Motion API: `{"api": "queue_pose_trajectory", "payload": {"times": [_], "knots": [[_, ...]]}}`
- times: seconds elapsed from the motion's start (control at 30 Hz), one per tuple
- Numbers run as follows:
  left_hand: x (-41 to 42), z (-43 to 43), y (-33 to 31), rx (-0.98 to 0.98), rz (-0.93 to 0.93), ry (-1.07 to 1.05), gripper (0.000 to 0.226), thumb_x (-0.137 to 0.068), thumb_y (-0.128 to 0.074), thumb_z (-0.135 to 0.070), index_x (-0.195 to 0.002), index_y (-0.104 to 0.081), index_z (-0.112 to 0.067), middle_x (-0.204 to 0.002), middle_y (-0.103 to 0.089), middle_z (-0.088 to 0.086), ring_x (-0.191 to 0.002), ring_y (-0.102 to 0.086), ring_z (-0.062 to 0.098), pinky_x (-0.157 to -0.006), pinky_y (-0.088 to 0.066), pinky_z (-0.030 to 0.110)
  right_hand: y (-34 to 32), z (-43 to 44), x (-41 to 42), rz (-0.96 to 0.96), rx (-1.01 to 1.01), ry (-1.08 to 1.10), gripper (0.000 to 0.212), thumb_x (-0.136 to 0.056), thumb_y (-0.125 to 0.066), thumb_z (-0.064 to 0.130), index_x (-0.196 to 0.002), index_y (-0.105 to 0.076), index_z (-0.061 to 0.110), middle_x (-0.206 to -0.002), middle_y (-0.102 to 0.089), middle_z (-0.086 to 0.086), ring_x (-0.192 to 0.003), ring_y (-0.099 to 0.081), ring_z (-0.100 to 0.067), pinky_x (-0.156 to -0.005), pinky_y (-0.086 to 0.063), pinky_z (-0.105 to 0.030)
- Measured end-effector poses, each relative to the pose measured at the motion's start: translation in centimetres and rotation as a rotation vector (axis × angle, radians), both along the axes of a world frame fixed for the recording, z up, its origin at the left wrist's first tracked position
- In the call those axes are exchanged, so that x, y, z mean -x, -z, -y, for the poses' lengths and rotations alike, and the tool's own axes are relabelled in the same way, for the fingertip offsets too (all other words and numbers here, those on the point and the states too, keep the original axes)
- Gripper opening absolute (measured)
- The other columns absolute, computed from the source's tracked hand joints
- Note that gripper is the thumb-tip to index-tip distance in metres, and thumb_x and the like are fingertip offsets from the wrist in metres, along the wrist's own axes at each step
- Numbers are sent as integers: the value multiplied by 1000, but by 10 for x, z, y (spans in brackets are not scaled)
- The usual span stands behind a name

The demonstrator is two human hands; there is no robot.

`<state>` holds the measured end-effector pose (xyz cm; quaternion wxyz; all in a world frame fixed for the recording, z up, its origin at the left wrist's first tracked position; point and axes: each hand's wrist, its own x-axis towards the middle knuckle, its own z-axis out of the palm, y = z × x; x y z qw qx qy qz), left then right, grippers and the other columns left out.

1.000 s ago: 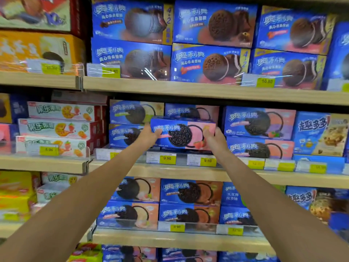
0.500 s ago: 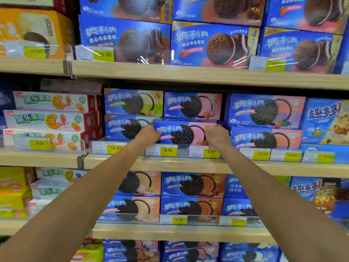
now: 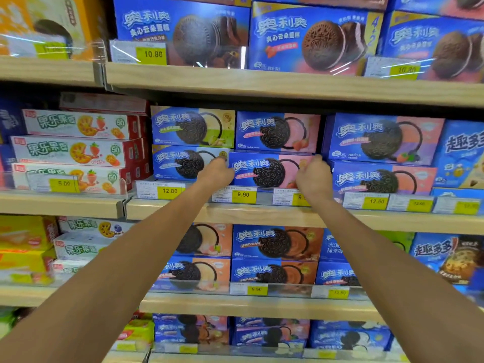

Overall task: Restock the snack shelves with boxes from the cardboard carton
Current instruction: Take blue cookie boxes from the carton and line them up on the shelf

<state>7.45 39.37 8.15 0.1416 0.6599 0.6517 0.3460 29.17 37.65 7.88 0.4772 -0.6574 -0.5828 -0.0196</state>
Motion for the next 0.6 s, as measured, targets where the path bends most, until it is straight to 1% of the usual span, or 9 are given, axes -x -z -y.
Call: {"api": "queue_pose_trajectory", "payload": {"times": [0.13, 0.23, 0.3, 0.33, 0.4, 0.43, 0.5, 0.53, 0.6], "knots": [[0, -3, 0, 3, 91, 65, 38, -95, -46, -15, -132, -43, -8, -114, -56, 16, -108, -56, 33, -96, -44, 44, -3, -1, -1, -65, 21, -25, 25, -95, -41, 7, -111, -53, -8, -113, -60, -29, -104, -58, -42, -76, -44, -37], [2, -1, -1, 19, 155, 127, 9, -94, -47, -9, -102, -46, -14, -107, -56, 15, -103, -55, 32, -93, -47, 45, -6, 1, -3, -135, 50, -70, 23, -93, -43, 7, -105, -58, -7, -106, -63, -25, -101, -59, -39, -73, -42, -33], [4, 0, 0, 33, 197, 160, 8, -93, -48, -8, -92, -48, -16, -109, -58, 18, -105, -56, 33, -97, -48, 51, -9, 5, -3, -228, 72, -123, 23, -90, -44, 6, -95, -61, -7, -98, -63, -24, -98, -61, -39, -72, -47, -37], [5, 1, 0, 29, 230, 172, 8, -93, -47, -8, -91, -49, -16, -108, -59, 18, -105, -57, 34, -96, -48, 49, -12, 9, -4, -293, 97, -156, 21, -88, -45, 5, -91, -62, -6, -97, -65, -25, -96, -62, -40, -75, -52, -43], [3, 7, -4, -17, 261, 176, 7, -92, -47, -9, -98, -47, -13, -99, -57, 12, -95, -56, 31, -83, -46, 39, -17, 8, -6, -459, 141, -240, 15, -80, -46, 4, -78, -61, 2, -91, -66, -25, -85, -66, -40, -77, -56, -53], [3, 23, -5, -42, 264, 175, 11, -93, -46, -11, -104, -45, -13, -95, -52, 8, -87, -51, 25, -78, -40, 34, -17, 15, -6, -536, 150, -286, 13, -80, -46, 5, -75, -57, 7, -87, -66, -23, -79, -66, -37, -74, -57, -53], [0, 34, -7, -97, 253, 165, 26, -96, -43, -13, -121, -44, -9, -102, -46, 7, -81, -43, 16, -78, -33, 30, -22, 25, -1, -653, 161, -374, 13, -88, -45, 5, -82, -56, 9, -81, -61, -15, -67, -62, -28, -62, -59, -40], [-2, 38, -7, -122, 254, 154, 35, -96, -42, -12, -130, -42, -8, -111, -49, 9, -85, -46, 14, -79, -34, 29, -25, 33, 3, -694, 167, -416, 13, -91, -45, 5, -88, -57, 9, -77, -60, -11, -62, -60, -23, -59, -57, -35], [-4, 55, -7, -133, 265, 166, 42, -97, -42, -11, -138, -38, -8, -134, -48, 10, -106, -50, 18, -88, -41, 33, -26, 49, 15, -757, 189, -511, 12, -93, -45, 5, -95, -57, 9, -69, -56, -6, -58, -54, -17, -55, -50, -27]]}}
